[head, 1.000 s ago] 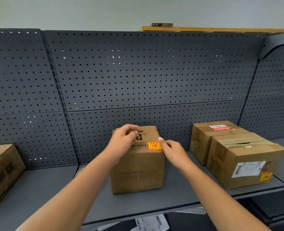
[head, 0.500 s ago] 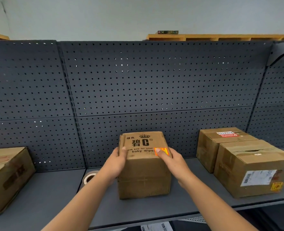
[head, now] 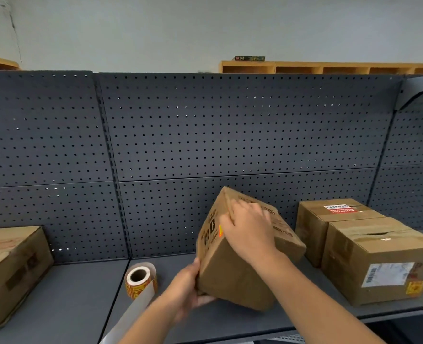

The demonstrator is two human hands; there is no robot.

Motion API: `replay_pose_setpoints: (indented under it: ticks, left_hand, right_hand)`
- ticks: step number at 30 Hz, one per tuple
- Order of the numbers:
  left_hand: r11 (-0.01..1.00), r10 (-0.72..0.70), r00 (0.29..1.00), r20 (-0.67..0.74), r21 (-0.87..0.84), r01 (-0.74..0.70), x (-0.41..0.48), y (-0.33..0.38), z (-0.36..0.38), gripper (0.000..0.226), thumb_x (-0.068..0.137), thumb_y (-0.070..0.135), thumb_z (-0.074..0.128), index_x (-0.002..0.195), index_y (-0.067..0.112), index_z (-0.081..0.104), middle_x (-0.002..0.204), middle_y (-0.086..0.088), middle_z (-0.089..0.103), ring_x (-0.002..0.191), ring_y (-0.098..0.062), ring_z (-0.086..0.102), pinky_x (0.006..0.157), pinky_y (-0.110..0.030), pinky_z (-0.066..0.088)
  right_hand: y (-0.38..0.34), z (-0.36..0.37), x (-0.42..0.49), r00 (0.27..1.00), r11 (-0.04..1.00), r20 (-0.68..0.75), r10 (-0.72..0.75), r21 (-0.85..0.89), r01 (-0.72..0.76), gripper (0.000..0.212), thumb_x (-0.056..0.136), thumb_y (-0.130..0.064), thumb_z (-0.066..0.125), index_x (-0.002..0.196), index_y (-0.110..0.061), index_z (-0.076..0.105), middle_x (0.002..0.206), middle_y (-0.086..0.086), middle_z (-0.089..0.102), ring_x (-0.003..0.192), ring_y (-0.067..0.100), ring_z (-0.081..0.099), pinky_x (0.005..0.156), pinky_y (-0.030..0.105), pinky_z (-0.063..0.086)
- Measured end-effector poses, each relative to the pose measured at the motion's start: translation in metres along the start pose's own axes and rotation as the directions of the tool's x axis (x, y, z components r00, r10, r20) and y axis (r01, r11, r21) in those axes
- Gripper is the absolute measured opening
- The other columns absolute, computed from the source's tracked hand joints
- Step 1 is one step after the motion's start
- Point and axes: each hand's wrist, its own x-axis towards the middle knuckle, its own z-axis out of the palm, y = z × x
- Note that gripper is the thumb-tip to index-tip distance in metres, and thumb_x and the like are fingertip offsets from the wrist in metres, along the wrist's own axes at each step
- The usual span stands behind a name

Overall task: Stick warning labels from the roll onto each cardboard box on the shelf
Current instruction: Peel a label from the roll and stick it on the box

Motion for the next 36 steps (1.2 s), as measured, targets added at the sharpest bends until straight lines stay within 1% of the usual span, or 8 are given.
replay_pose_setpoints:
  ticks: [4,8,12,16,20,25,32,36]
  left_hand:
    - [0.975,0.051,0.991,-0.124,0.223,-0.022,0.014,-0.020,-0.003,0.030,0.112,0.026,0.043,0.130,0.008,0.057,0.124,-0.015,0.070,0.104,-0.025,0.070,0.068,-0.034,0.062]
    - [0.829,0.312,0.941,-0.134,0.523,-0.200,0.015,-0.021,-0.007,0.025,0.110,0.021,0.044,0.116,0.017,0.068,0.109,0.000,0.074,0.101,-0.013,0.067,0.095,-0.038,0.054]
    - [0.886,0.334,0.937,-0.104,0.372,-0.275,0.008,-0.015,-0.007,0.030,0.111,0.016,0.041,0.106,0.014,0.070,0.102,-0.012,0.074,0.090,-0.022,0.068,0.078,-0.036,0.054]
    - [0.891,0.369,0.925,-0.093,0.320,-0.323,-0.002,-0.009,-0.004,0.030,0.112,0.017,0.040,0.113,0.013,0.070,0.102,-0.009,0.074,0.089,-0.016,0.068,0.072,-0.025,0.051]
    - [0.889,0.428,0.896,-0.122,0.238,-0.392,-0.012,0.007,0.009,0.029,0.111,0.034,0.041,0.111,0.036,0.070,0.115,0.009,0.073,0.114,-0.011,0.065,0.099,-0.031,0.051]
    - [0.772,0.586,0.805,-0.097,0.369,-0.517,-0.028,0.036,0.042,0.032,0.111,0.043,0.037,0.128,0.033,0.062,0.127,0.018,0.063,0.118,0.000,0.056,0.100,-0.029,0.043]
    - [0.672,0.617,0.785,-0.056,0.556,-0.489,-0.002,0.033,0.052,0.054,0.110,0.046,0.036,0.162,0.038,0.028,0.166,0.008,0.035,0.158,-0.017,0.021,0.128,-0.046,0.024]
    - [0.692,0.627,0.765,-0.146,0.555,-0.461,-0.002,0.035,0.047,0.046,0.112,0.032,0.034,0.157,0.036,0.039,0.134,0.016,0.058,0.106,0.002,0.058,0.087,-0.018,0.047]
  right_hand:
    - [-0.017,0.034,-0.005,0.990,0.972,0.064,-0.126,-0.190,0.136,0.059,0.101,-0.036,0.031,0.150,-0.009,0.049,0.151,0.008,0.055,0.135,0.029,0.047,0.111,0.047,0.036]
    - [-0.028,0.071,-0.015,0.971,0.924,0.176,-0.161,-0.319,0.211,0.053,0.099,-0.033,0.043,0.138,-0.003,0.062,0.139,0.017,0.065,0.124,0.034,0.059,0.101,0.049,0.048]
    - [-0.038,0.080,-0.019,0.973,0.923,0.165,-0.163,-0.322,0.209,0.050,0.098,-0.032,0.045,0.130,-0.003,0.069,0.131,0.017,0.070,0.117,0.033,0.064,0.097,0.048,0.051]
    - [-0.036,0.063,-0.018,0.972,0.970,0.122,-0.203,-0.113,0.216,0.052,0.103,-0.036,0.030,0.129,-0.010,0.066,0.136,0.007,0.065,0.128,0.027,0.054,0.107,0.044,0.041]
    - [-0.015,0.031,-0.015,0.990,0.922,0.022,-0.137,0.368,0.119,0.033,0.108,-0.041,0.038,0.111,-0.023,0.066,0.112,-0.007,0.062,0.112,0.014,0.050,0.096,0.034,0.043]
    - [0.042,0.004,-0.006,0.959,0.926,-0.246,0.140,0.375,-0.039,0.024,0.105,-0.028,0.050,0.116,-0.019,0.068,0.109,-0.010,0.057,0.108,0.014,0.050,0.096,0.038,0.047]
    - [0.103,0.021,-0.004,0.897,0.741,0.047,0.440,0.545,-0.392,0.047,0.101,-0.035,0.060,0.143,-0.016,0.052,0.139,0.006,0.058,0.125,0.022,0.056,0.103,0.043,0.052]
    - [0.102,0.031,-0.015,0.878,0.654,0.183,0.442,0.604,-0.454,0.056,0.097,-0.062,0.055,0.133,-0.019,0.060,0.121,-0.004,0.064,0.113,0.016,0.060,0.098,0.040,0.052]
